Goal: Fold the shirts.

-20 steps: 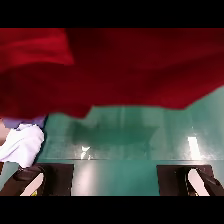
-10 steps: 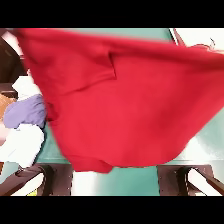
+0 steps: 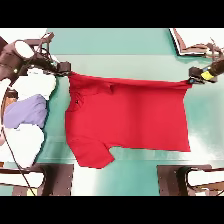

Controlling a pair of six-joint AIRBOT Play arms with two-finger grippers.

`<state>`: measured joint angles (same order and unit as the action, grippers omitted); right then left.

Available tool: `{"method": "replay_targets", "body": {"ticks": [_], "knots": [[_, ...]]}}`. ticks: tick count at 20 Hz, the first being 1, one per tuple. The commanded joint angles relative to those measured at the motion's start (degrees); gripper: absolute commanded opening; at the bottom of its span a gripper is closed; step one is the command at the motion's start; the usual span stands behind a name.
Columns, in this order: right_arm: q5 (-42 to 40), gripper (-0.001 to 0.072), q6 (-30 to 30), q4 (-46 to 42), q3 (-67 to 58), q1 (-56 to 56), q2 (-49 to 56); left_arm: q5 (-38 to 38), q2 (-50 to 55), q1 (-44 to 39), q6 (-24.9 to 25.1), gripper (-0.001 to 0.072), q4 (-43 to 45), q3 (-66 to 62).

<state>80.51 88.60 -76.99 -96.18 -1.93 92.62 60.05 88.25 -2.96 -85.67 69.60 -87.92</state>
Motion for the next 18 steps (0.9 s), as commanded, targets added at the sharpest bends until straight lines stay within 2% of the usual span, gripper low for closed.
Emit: {"method": "replay_targets", "body": {"ticks": [1,4,7,12,14,15,16,17,18], "knots": [[-2.73,0.0015,-1.99,-0.59,-8.81,0.66,7.82,-6.47,3.96,0.04,0.26,0.0024,-0.15,-2.80],[0.24,0.0015,-4.92,-0.74,-10.69,0.68,7.10,-0.22,3.91,0.15,2.51,0.0024,0.09,-5.05],[0.31,0.0015,-5.14,-1.09,-1.53,0.68,2.16,9.05,3.89,0.13,4.13,0.0024,0.31,-2.91],[-4.81,0.0016,-5.11,-1.03,16.17,0.66,-4.66,11.52,3.87,0.13,3.91,0.0024,-0.17,6.58],[-6.23,0.0016,-5.11,-0.52,20.02,0.68,-6.16,11.54,3.87,0.13,1.60,0.0027,-0.17,9.01],[-6.25,0.0025,-5.07,-0.50,20.98,0.68,-6.54,11.54,3.89,0.13,1.49,0.0216,-0.20,9.31],[-6.01,0.0212,-5.09,-0.50,21.24,0.68,-6.64,11.56,3.61,0.13,1.31,0.0510,-0.85,9.31],[-4.90,0.0483,-5.09,-0.13,20.87,0.68,-6.67,11.58,2.73,0.13,0.52,0.0477,-1.09,9.29],[-3.21,0.0485,-5.20,1.07,20.39,0.61,-7.06,11.58,1.22,0.13,0.55,0.0477,-0.85,9.31]]}}
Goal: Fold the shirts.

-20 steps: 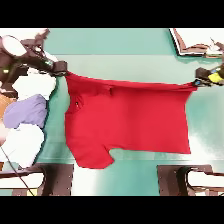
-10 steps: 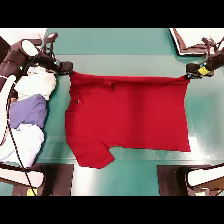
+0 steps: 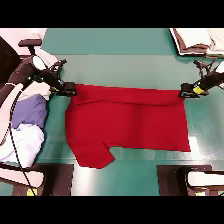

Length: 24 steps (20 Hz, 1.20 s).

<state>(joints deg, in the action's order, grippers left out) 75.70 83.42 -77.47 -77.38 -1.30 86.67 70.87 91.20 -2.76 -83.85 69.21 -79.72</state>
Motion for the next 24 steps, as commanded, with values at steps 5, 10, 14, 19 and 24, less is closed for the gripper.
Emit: {"method": "replay_targets", "body": {"ticks": [5,10,14,19,24], "knots": [[2.54,0.0485,-1.42,7.17,9.29,-3.61,-14.53,3.48,-18.05,-0.04,-2.16,0.0478,7.76,9.92],[2.97,0.0485,-1.42,7.54,19.02,-7.72,-28.65,3.78,-37.22,-0.07,-6.49,0.0478,6.56,33.90],[2.89,0.0485,-1.42,8.72,22.05,-8.72,-34.40,3.78,-45.62,-0.07,-7.67,0.0479,-1.27,49.92],[2.12,0.0484,-1.42,12.96,22.01,-8.55,-34.51,-0.44,-46.10,-0.07,-5.09,0.0479,-9.92,59.93],[2.69,0.0483,-1.40,13.29,22.01,-8.59,-34.51,-6.82,-46.10,-2.97,-2.91,0.0476,-14.88,62.40]]}}
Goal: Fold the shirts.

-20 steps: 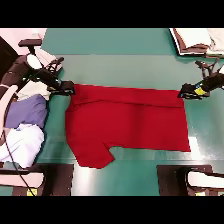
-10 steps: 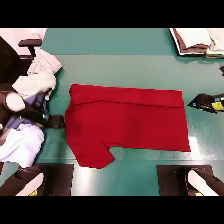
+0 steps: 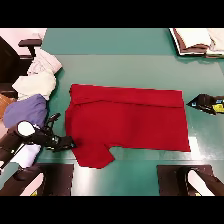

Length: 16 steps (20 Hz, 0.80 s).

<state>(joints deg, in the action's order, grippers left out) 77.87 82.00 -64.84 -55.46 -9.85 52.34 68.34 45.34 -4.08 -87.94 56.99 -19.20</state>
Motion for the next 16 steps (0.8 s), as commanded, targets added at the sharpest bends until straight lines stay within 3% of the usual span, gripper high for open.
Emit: {"method": "replay_targets", "body": {"ticks": [1,2,3,7,9,11,13,16], "knots": [[1.31,0.0484,0.02,0.28,0.13,-0.42,-0.17,-5.01,-0.24,-2.23,1.18,0.0474,-3.30,1.73],[2.67,0.0483,0.02,0.20,0.24,-1.27,-0.17,-5.25,-0.24,-2.25,0.96,0.0349,-3.56,1.27],[4.46,0.0483,0.02,-0.96,0.24,-2.75,-0.17,-5.18,-0.24,-2.25,1.46,0.0033,-3.45,0.50],[12.98,0.0485,0.96,-14.08,3.87,-11.06,-0.24,-2.69,-0.24,-2.25,2.93,0.0023,-3.04,-4.72],[13.07,0.0599,1.14,-15.23,10.88,-16.41,-0.17,-2.64,-0.31,-2.25,3.02,0.0023,-3.04,-6.71],[10.54,0.0587,1.14,-14.16,18.58,-19.89,-0.17,-2.69,-0.28,-2.25,4.02,0.0023,-3.06,-7.54],[8.11,0.0504,1.14,-14.19,24.17,-20.83,-0.17,-2.71,-0.28,-2.25,4.00,0.0023,-3.02,-7.58],[3.93,0.0470,1.14,-10.62,29.09,-20.83,-0.15,-2.78,-0.28,-2.25,4.00,0.0023,-3.02,-7.58]]}}
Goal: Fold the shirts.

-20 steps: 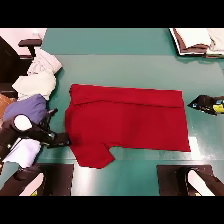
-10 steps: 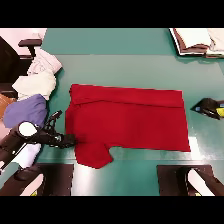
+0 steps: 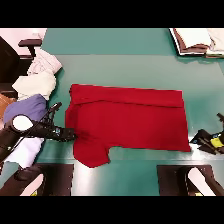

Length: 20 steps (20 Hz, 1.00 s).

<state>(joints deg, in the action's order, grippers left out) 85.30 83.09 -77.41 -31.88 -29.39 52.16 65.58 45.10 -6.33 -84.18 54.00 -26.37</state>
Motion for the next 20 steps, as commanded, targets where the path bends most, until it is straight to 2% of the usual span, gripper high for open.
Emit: {"method": "replay_targets", "body": {"ticks": [1,6,7,8,11,15,18,20], "knots": [[-4.98,0.0470,0.04,3.28,6.29,-1.29,0.02,-0.07,-0.04,0.00,0.24,0.0023,-0.02,-0.42],[-7.52,0.0446,0.02,7.21,6.60,-0.92,3.34,-0.11,-0.04,0.00,0.20,0.0023,-0.07,-0.42],[-7.58,0.0352,-0.13,7.26,6.58,-0.11,5.07,-0.04,-0.04,0.00,0.20,0.0023,-0.07,-0.42],[-8.07,0.0189,-1.33,7.30,6.51,1.14,6.10,0.09,-0.04,0.00,0.24,0.0023,-0.02,-0.42],[-8.02,0.0017,-1.73,6.80,3.80,5.92,5.68,3.91,-0.48,0.00,0.09,0.0021,3.72,-2.49],[-0.68,0.0017,-0.57,3.28,-2.56,11.08,-2.08,14.23,-10.16,0.00,-5.53,0.0021,11.89,-5.42],[7.58,0.0016,2.21,-2.34,-6.47,14.38,-9.73,26.36,-16.52,0.00,-8.11,0.0021,9.77,-5.81],[9.31,0.0016,3.45,-4.57,-9.33,15.96,-13.03,28.13,-17.22,0.00,-8.90,0.0021,9.49,-8.22]]}}
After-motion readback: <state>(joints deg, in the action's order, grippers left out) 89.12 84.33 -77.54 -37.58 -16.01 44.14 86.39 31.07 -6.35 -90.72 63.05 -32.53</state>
